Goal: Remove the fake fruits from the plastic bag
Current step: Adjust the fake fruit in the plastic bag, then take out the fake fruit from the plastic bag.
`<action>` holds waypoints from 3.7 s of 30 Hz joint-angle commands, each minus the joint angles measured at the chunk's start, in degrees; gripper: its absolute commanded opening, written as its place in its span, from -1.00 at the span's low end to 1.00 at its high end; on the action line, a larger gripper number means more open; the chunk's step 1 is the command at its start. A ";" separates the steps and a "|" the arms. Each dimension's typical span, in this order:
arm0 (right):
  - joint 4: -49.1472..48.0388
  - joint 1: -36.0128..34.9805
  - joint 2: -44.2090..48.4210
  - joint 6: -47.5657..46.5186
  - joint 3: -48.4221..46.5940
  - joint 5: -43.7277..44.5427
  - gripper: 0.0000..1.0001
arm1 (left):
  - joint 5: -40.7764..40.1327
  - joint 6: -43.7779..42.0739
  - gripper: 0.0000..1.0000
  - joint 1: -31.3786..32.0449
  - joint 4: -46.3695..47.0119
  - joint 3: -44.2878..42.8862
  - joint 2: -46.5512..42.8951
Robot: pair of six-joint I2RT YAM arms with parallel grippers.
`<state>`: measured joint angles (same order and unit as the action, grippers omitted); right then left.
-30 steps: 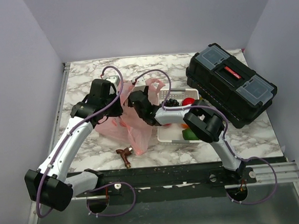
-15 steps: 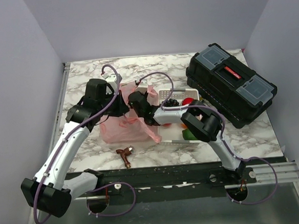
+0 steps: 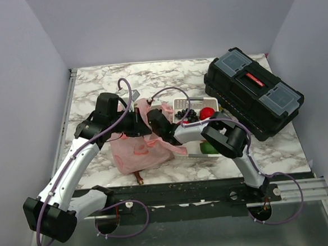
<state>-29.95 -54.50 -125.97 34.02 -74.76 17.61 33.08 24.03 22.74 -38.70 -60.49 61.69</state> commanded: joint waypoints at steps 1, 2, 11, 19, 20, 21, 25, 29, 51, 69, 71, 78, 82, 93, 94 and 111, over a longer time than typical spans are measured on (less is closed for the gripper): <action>1.93 -0.83 -2.15 -2.34 -3.94 -1.38 1.00 | 5.31 3.30 -1.00 0.44 2.22 3.02 -1.55; 0.97 -0.88 -3.18 -1.92 -4.67 -1.12 1.00 | 6.06 3.83 -1.00 0.46 2.75 3.63 -1.66; 14.06 -2.26 -14.89 0.82 -24.57 1.19 0.99 | 6.86 4.97 -1.00 0.81 3.63 5.47 -2.02; 21.59 -2.25 -18.43 4.25 -29.15 11.91 0.56 | 4.43 4.08 -1.00 0.90 2.54 5.02 -2.32; 21.44 -2.14 -17.99 4.26 -28.59 13.22 0.47 | 3.29 3.65 -1.00 0.92 1.77 4.80 -2.57; 21.48 -2.16 -17.71 4.28 -28.16 14.70 0.36 | 2.12 3.25 -1.00 0.92 0.96 4.52 -2.83; 19.39 -1.84 -14.26 2.44 -24.51 18.88 -0.04 | -6.52 1.56 -1.00 0.82 -3.34 3.10 -4.56; 13.52 -1.27 -7.54 -1.00 -16.72 23.76 -0.37 | -23.09 0.58 -1.00 0.72 -6.87 1.97 -6.92; -10.48 -1.16 14.49 -10.30 11.92 13.49 -0.55 | -45.99 -20.74 -1.00 6.77 17.51 16.91 -10.05; -6.17 -1.06 11.28 2.12 9.70 7.79 0.35 | -33.78 -9.60 0.49 4.85 7.08 -1.44 -11.64; -6.17 -1.10 11.02 3.56 10.19 8.36 0.36 | -33.14 -7.71 0.57 2.14 8.74 -4.44 -10.29; -5.10 0.39 9.06 7.72 8.64 9.64 0.45 | -17.74 4.24 0.32 -12.03 18.45 -12.30 8.54; -5.18 1.61 7.56 8.97 7.73 9.45 0.50 | -14.95 0.08 -0.06 -13.07 11.39 -28.81 27.14; -7.29 2.18 4.64 9.67 5.34 6.97 0.54 | -18.57 3.70 -0.17 -12.78 2.76 -47.00 51.90; -7.40 2.20 4.51 9.97 5.24 6.56 0.54 | -20.51 4.17 -0.17 -12.32 2.46 -47.29 53.33; -5.29 4.40 3.22 7.96 4.14 5.89 0.73 | -19.31 7.30 -0.16 -10.44 3.82 -42.03 61.06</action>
<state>-36.29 -51.62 -120.33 42.41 -68.42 24.32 11.68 30.30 12.14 -33.56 -104.84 122.74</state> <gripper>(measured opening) 0.859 0.436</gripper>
